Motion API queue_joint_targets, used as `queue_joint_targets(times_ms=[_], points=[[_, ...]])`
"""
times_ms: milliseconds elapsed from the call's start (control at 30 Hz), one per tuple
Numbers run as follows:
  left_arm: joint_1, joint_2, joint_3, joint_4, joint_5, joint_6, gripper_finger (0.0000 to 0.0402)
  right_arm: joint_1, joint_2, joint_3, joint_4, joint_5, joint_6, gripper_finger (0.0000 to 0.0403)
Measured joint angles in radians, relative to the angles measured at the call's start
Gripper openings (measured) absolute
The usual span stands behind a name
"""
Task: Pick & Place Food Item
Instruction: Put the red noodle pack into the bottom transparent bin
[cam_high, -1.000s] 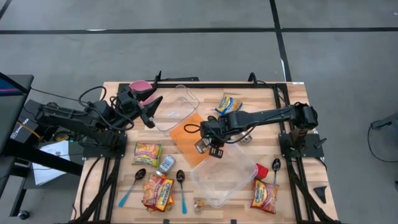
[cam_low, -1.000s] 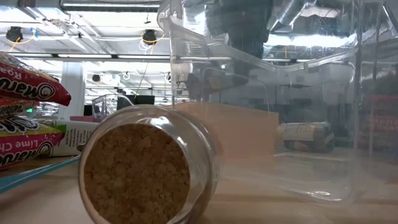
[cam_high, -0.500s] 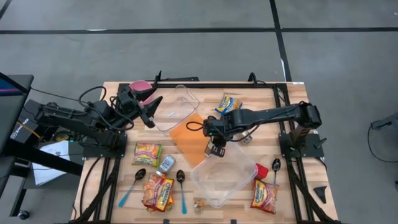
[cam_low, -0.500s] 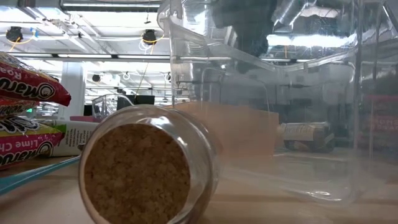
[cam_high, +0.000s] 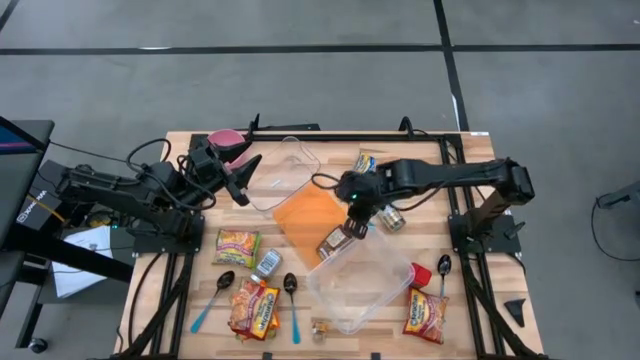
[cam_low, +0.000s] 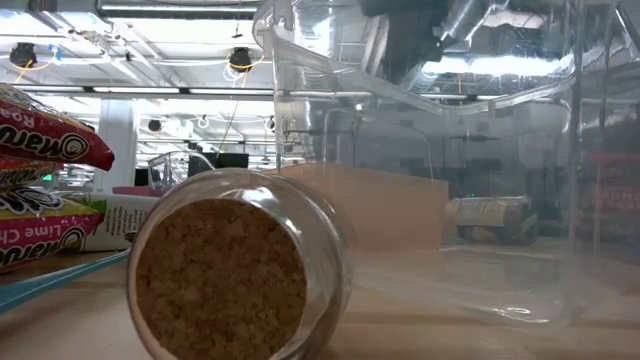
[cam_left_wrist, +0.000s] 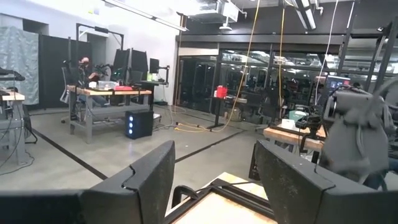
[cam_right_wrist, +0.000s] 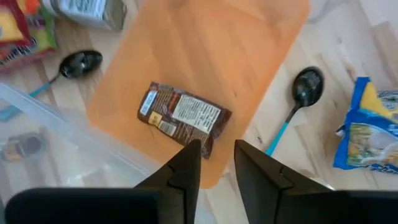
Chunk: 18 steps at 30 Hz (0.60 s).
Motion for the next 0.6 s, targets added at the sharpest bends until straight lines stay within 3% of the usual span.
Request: queue_joint_targets(times_ms=[233,600], points=[[0.0,0.0,0.0,0.0,0.001,0.0,0.0218,-0.008,-0.096,0.0,-0.004,0.04,0.032,0.0094],[0.0,0.0,0.0,0.0,0.005,-0.001,0.0218,0.001,-0.26,0.0,-0.037,0.23,0.087,0.0094]])
